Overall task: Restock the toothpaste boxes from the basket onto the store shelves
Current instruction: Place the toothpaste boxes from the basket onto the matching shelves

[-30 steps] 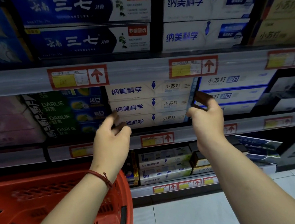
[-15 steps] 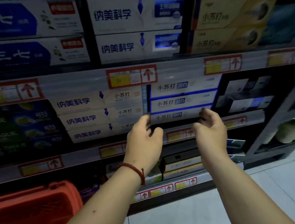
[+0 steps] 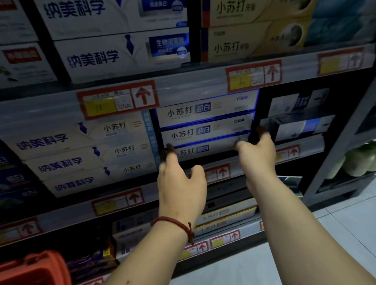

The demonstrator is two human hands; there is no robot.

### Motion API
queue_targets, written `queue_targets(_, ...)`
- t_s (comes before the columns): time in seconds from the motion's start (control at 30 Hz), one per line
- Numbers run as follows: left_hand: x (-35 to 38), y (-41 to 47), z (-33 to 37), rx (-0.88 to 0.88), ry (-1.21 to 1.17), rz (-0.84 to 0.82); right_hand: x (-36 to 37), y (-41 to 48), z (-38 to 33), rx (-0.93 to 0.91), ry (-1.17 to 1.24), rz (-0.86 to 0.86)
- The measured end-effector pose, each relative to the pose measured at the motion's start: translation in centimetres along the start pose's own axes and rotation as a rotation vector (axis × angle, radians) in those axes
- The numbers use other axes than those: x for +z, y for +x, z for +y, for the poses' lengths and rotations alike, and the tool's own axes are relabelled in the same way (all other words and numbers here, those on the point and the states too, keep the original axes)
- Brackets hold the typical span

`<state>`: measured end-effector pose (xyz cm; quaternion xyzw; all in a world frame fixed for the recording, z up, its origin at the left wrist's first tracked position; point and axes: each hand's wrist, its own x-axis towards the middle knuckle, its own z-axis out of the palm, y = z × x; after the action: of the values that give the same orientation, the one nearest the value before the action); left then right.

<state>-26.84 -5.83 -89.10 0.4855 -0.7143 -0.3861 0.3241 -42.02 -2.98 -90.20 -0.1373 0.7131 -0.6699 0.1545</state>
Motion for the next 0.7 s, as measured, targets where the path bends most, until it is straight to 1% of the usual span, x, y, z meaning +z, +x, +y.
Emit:
queue_targets(0.1, 0.5, 0.2, -0.3, 0.021, -0.037, 0.015, 0.3, 1.0, 0.2, -0.015, 0.013, -0.002)
queue_targets(0.4, 0.3, 1.8, -0.6, -0.05, -0.204, 0.091, -0.7, 1.6, -0.3, 0.008, 0.082, 0.001)
queue_targets(0.7, 0.6, 1.4, -0.9, -0.06, -0.198, 0.093, -1.2, 1.7, -0.2, 0.002, 0.074, -0.03)
